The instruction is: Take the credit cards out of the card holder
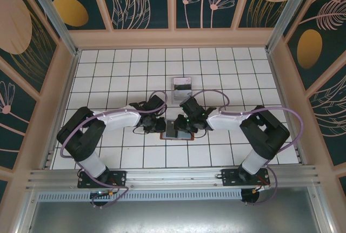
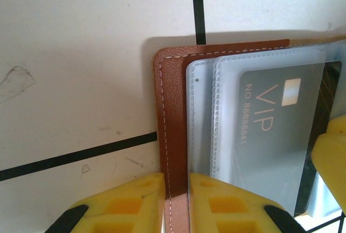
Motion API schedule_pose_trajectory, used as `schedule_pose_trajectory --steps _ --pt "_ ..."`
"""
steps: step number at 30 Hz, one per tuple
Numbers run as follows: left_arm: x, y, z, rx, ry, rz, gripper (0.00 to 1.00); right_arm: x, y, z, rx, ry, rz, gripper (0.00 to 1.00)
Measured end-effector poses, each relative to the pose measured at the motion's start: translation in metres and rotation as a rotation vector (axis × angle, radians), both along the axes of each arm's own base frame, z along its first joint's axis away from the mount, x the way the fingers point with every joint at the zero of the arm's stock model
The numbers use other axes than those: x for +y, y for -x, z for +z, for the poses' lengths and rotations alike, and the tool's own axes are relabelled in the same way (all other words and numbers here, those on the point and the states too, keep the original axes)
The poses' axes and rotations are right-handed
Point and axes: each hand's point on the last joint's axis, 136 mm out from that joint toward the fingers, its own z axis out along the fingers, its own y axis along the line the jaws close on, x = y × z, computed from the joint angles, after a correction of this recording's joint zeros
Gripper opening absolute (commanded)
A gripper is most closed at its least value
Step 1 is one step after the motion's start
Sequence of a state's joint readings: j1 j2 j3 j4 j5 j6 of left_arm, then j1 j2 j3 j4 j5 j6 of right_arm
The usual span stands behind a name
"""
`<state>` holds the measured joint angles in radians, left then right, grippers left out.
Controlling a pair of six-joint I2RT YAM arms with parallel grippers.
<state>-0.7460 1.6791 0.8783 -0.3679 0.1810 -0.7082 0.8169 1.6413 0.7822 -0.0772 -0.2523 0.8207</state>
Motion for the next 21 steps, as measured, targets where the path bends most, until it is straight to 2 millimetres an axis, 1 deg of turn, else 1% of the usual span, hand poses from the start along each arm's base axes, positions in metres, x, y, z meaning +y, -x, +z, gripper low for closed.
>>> schedule_pose_trajectory --steps 9,21 --pt "0.0007 0.0006 -0.0018 0.005 -0.004 0.003 0.17 0.0014 -0.0007 -0.0007 0.0 -0.014 0.002 0.26" --pt "0.0025 0.001 -0.0057 0.013 -0.02 0.006 0.17 0.0022 -0.0003 -0.0019 -0.001 -0.038 0.005 0.24"
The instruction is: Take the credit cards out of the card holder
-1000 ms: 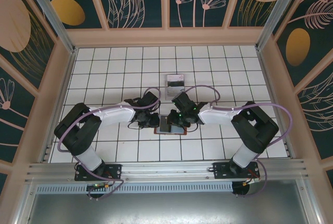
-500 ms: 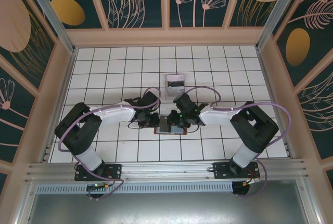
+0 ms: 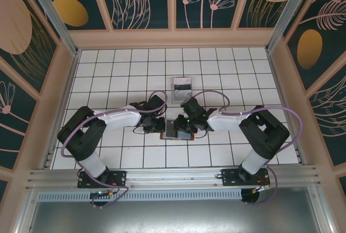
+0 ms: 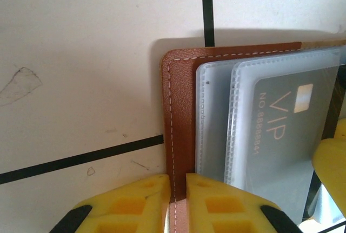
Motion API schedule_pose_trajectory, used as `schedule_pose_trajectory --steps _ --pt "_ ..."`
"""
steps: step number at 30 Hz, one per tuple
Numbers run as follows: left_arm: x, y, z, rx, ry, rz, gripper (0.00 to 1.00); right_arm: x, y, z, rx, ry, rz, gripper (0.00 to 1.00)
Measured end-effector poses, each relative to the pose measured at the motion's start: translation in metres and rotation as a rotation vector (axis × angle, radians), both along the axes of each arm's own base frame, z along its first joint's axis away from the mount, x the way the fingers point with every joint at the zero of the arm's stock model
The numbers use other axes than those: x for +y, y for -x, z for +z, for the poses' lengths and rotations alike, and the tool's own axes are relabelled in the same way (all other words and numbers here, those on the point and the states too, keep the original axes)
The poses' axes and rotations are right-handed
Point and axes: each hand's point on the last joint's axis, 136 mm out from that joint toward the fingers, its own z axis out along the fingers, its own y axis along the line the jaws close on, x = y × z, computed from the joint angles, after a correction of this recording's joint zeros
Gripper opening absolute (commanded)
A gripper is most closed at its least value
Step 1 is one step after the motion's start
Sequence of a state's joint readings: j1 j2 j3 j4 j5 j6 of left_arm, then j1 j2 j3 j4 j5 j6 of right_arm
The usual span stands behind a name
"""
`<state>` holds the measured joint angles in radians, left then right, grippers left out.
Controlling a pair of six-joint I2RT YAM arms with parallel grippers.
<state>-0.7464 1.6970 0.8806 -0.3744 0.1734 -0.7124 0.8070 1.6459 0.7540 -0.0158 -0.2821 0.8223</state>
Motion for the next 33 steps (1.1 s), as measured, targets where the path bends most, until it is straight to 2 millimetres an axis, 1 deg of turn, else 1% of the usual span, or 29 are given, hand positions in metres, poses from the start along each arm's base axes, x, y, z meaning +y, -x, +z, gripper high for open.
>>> schedule_pose_trajectory --steps 9,17,23,28,33 --pt "0.0 0.001 -0.002 0.002 -0.024 -0.005 0.17 -0.001 0.002 0.004 -0.004 -0.081 -0.018 0.24" --pt "0.0 0.001 -0.002 0.002 -0.031 -0.007 0.17 -0.003 0.01 0.01 0.007 -0.15 -0.019 0.22" --pt "0.0 0.001 -0.002 0.003 -0.034 -0.008 0.18 0.0 0.01 0.015 0.008 -0.219 -0.016 0.21" --pt "0.0 0.001 -0.001 -0.005 -0.042 -0.002 0.19 -0.002 0.01 0.013 0.014 -0.207 -0.028 0.21" --pt "-0.001 -0.002 0.004 -0.034 -0.052 0.01 0.23 -0.007 0.011 0.008 0.031 -0.184 -0.039 0.21"
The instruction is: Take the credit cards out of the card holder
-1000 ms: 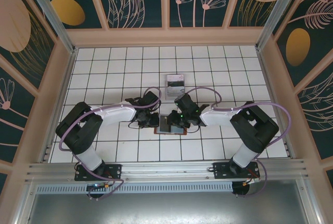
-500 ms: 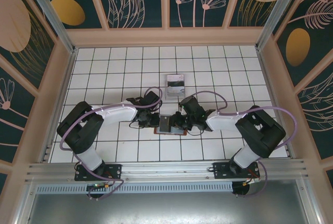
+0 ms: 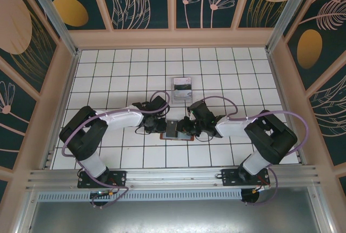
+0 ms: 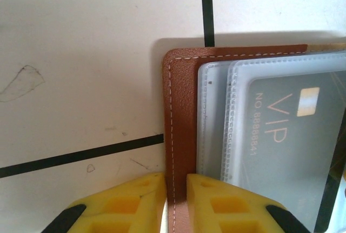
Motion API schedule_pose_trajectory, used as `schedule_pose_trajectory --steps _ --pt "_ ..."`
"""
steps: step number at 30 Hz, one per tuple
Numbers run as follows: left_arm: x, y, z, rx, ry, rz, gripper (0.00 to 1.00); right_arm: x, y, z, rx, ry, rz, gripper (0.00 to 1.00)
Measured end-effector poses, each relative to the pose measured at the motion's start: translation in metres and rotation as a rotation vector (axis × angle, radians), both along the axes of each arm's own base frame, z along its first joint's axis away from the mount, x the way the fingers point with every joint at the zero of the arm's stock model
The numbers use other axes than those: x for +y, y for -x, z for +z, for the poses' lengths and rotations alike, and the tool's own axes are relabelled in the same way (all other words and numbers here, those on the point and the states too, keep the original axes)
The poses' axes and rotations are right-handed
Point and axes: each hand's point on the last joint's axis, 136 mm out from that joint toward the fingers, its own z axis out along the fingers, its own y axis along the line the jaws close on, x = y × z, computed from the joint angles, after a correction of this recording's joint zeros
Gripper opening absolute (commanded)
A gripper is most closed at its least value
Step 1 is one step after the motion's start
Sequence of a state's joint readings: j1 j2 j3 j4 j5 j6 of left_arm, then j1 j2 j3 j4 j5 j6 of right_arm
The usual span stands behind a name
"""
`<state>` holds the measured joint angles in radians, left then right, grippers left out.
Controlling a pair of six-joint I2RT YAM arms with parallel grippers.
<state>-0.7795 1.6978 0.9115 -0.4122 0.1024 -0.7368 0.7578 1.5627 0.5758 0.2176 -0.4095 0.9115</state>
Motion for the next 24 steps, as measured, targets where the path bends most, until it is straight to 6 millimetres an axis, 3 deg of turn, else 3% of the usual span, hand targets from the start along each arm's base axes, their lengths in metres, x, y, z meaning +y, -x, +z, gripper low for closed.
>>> schedule_pose_trajectory --steps 13,24 --pt "0.01 -0.007 0.006 -0.024 -0.083 0.024 0.27 -0.003 0.001 -0.002 0.01 0.022 0.007 0.21" --pt "-0.002 -0.026 0.03 -0.085 -0.054 0.034 0.31 -0.004 0.002 -0.003 0.015 0.028 0.006 0.21"
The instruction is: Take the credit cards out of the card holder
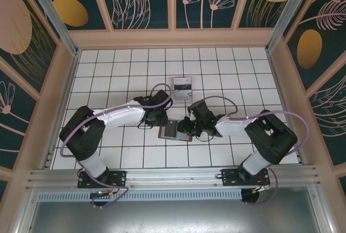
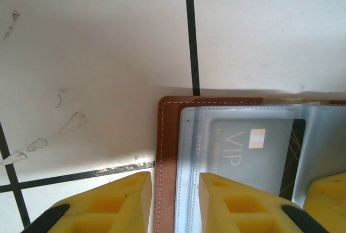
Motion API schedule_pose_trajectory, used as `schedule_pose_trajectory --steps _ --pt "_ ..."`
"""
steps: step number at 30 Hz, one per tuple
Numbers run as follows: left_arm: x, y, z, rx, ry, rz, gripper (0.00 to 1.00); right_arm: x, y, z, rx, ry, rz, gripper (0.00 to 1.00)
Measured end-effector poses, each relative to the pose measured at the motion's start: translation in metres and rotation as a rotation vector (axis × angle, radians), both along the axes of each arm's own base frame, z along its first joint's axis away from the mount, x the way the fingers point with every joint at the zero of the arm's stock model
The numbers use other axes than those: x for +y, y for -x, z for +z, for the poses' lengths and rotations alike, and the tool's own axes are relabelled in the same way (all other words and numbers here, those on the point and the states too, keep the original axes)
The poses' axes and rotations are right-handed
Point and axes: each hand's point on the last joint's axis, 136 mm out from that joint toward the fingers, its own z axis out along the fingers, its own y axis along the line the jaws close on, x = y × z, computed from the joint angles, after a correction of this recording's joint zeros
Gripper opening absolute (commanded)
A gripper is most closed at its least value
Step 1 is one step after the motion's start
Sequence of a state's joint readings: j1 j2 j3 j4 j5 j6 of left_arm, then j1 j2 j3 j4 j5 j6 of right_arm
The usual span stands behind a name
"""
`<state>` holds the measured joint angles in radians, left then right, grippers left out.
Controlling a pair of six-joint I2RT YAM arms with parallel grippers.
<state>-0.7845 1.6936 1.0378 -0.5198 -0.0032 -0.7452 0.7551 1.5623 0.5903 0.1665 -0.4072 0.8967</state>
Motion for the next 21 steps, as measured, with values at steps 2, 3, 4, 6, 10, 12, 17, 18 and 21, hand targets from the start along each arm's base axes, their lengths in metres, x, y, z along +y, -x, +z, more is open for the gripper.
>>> schedule_pose_trajectory --steps 2,3,4,6,10,12,17,18,21 --pt "-0.001 0.001 -0.001 0.007 0.007 -0.004 0.3 0.0 -0.001 0.0 0.001 0.003 -0.001 0.21" --pt "-0.003 0.002 -0.002 0.015 0.011 -0.006 0.29 0.0 -0.001 0.001 0.0 0.004 -0.002 0.21" --pt "-0.003 0.002 -0.003 0.017 0.012 -0.007 0.28 0.0 -0.001 0.001 -0.001 0.005 -0.003 0.21" --pt "-0.004 0.002 -0.009 0.027 0.004 -0.011 0.28 0.0 -0.002 0.001 -0.002 0.009 -0.005 0.21" --pt "-0.002 0.004 -0.02 0.048 -0.018 -0.015 0.28 -0.001 -0.002 0.0 -0.002 0.012 -0.008 0.21" --pt "-0.002 0.004 -0.021 0.048 -0.015 -0.015 0.28 -0.001 -0.002 0.0 -0.002 0.012 -0.008 0.21" --pt "-0.004 0.004 -0.023 0.043 -0.003 -0.018 0.25 -0.001 -0.003 0.0 -0.004 0.014 -0.011 0.21" --pt "-0.004 0.004 -0.024 0.041 -0.001 -0.019 0.24 -0.001 -0.003 0.0 -0.003 0.016 -0.011 0.21" --pt "-0.005 0.005 -0.025 0.038 0.012 -0.021 0.24 0.0 -0.005 0.002 -0.003 0.016 -0.012 0.21"
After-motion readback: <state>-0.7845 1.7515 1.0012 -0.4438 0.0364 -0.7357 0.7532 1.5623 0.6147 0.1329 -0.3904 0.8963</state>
